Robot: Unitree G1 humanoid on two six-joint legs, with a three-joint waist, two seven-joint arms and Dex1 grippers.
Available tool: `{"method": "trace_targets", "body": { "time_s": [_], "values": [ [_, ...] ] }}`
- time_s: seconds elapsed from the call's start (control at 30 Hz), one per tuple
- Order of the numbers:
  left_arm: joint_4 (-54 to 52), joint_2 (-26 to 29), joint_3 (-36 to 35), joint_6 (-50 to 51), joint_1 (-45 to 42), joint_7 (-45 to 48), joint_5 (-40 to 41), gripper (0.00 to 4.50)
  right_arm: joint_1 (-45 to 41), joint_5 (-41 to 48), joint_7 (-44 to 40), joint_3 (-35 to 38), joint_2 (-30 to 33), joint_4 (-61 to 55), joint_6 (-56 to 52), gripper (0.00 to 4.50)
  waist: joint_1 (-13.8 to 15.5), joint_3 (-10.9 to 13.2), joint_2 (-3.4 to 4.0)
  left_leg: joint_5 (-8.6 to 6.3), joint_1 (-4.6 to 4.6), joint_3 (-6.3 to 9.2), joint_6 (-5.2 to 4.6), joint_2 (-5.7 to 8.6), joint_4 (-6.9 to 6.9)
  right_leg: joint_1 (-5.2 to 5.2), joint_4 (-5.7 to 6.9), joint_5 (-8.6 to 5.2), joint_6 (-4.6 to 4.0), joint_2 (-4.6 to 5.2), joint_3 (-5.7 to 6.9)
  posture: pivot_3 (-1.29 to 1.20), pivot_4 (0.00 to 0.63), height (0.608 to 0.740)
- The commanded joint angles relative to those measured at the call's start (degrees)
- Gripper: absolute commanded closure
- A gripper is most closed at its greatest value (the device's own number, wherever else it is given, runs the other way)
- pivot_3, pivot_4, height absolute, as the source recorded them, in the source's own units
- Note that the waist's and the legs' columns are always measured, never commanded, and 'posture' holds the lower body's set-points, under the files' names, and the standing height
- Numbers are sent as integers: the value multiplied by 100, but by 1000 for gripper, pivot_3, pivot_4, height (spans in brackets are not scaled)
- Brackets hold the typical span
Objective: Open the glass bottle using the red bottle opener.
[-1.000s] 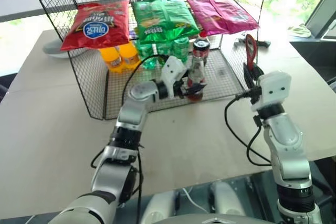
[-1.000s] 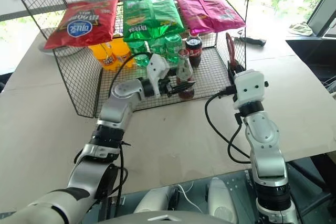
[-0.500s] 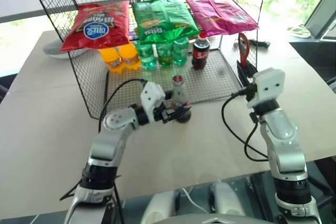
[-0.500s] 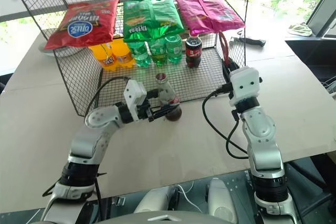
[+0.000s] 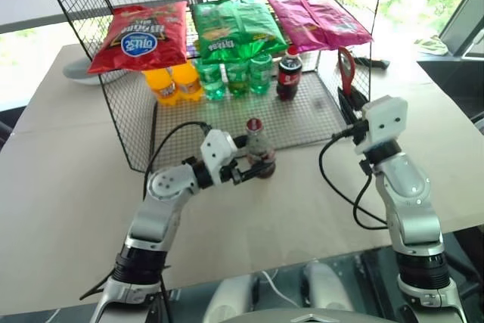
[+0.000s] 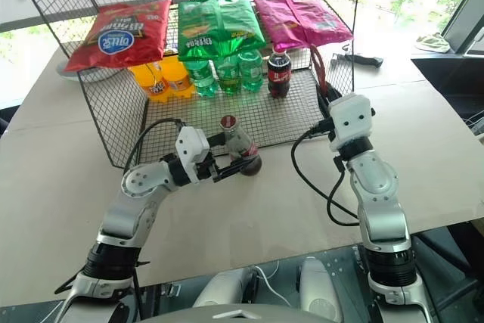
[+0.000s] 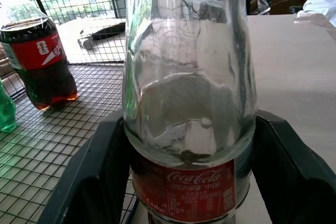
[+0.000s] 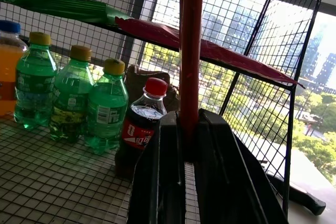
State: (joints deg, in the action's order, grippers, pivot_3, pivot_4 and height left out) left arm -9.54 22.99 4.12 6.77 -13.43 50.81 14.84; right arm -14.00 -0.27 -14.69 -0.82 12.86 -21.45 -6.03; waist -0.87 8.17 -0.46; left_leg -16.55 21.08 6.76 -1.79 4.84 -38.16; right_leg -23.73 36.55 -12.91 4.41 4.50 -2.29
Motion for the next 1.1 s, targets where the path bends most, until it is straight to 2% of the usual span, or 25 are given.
{"method": "trace_targets", "body": {
  "time_s": [0.03,0.07,0.13,0.33,0.67,1.1],
  "values": [
    [-135,11,66,-96,42,-47,36,1376,-62,34,-14,49,56,-161,129,4500,3,0,0,0,0,0,0,0,0,0,0,0,0,0,0,0,150,740],
    [-115,-1,65,-100,34,-58,59,780,-62,31,-7,47,58,-159,131,4500,2,0,0,0,0,0,0,0,0,0,0,0,0,0,0,0,150,740],
    [-69,-8,70,-133,8,-84,60,118,-60,28,3,40,58,-160,131,4500,3,0,0,0,0,0,0,0,1,0,0,0,0,0,0,0,150,740],
    [159,-81,62,-337,-100,-214,-12,118,-12,-10,1,-13,55,-171,142,4500,7,0,0,0,0,0,0,0,1,0,-1,0,0,0,0,0,150,740],
    [-183,-237,-185,-343,-141,-213,608,118,-12,-29,-9,-44,54,-120,168,4500,8,0,0,0,1,1,0,0,2,0,-2,0,0,1,1,0,150,740],
    [-316,-386,-90,-303,-245,-170,850,118,-50,-46,-34,-66,67,-68,205,4500,10,0,0,0,1,1,0,0,2,0,-3,0,0,0,1,0,150,740]
  ]
}}
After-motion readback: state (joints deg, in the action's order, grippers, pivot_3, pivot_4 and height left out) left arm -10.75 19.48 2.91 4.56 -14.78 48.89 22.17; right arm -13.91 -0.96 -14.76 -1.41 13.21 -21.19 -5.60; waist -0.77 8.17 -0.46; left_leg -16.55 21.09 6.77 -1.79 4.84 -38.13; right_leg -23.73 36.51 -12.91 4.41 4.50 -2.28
